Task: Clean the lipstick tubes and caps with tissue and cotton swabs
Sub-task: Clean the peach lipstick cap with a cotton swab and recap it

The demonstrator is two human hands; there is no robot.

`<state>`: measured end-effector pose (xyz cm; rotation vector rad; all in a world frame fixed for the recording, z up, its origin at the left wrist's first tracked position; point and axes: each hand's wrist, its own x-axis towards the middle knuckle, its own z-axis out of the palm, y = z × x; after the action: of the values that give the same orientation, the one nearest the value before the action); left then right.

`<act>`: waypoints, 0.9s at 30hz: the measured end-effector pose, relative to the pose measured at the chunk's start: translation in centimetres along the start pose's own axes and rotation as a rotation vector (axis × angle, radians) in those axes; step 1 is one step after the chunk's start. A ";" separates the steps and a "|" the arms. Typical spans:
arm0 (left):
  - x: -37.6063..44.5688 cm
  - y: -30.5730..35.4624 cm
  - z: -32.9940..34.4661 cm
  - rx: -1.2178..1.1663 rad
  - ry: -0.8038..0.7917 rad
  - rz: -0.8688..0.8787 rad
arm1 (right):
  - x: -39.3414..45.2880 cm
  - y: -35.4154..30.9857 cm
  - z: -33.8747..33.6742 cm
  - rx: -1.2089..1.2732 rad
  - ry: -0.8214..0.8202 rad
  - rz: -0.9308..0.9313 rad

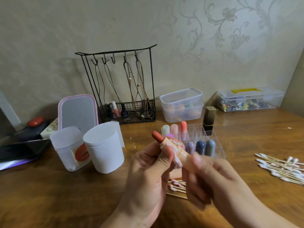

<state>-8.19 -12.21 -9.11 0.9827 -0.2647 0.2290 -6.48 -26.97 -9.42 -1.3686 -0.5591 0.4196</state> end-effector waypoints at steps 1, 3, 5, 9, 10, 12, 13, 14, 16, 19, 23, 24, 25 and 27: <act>0.0 -0.1 -0.1 0.000 0.001 -0.012 | 0.1 -0.3 0.1 0.215 -0.061 0.125; 0.1 -0.3 -0.2 0.015 0.015 -0.020 | 0.1 -0.6 0.2 0.336 -0.116 0.234; 0.2 -0.3 -0.2 0.009 0.037 -0.012 | 0.0 -0.2 -0.2 -0.049 0.027 0.058; 0.0 -0.1 0.1 -0.039 -0.018 -0.004 | -0.3 0.0 -0.3 -0.601 0.222 -0.254; -0.1 0.0 0.2 -0.052 -0.029 -0.010 | -0.2 0.2 -0.1 -0.550 0.183 -0.177; -0.2 0.1 0.3 -0.080 -0.049 -0.024 | -0.3 -0.1 0.4 -0.214 0.048 0.092; -0.2 0.1 0.3 -0.085 -0.054 -0.029 | -0.3 -0.3 0.4 0.054 -0.012 0.224; -0.2 0.1 0.3 -0.084 -0.058 -0.034 | -0.3 -0.8 0.4 0.287 -0.065 0.324; -0.2 0.2 0.3 -0.061 -0.053 -0.039 | -0.5 -1.4 0.7 0.482 -0.146 0.358; -0.1 0.1 0.4 -0.038 -0.014 -0.026 | -0.2 -0.5 0.0 -0.063 0.048 0.118; -0.4 0.2 0.6 -0.090 -0.027 -0.035 | -0.8 0.1 0.9 -0.267 0.081 -0.027; -0.4 0.3 0.6 -0.115 -0.041 -0.047 | -0.9 0.1 1.0 -0.025 0.033 0.100; -0.4 0.2 0.4 -0.128 -0.068 -0.054 | -0.9 0.1 0.9 0.223 -0.020 0.219; -0.3 0.0 0.1 -0.124 -0.106 -0.065 | -0.6 -0.1 0.8 0.663 -0.250 0.355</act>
<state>-8.47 -12.34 -9.19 0.8801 -0.3393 0.1000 -7.42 -26.71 -9.31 -0.7712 -0.3273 0.9785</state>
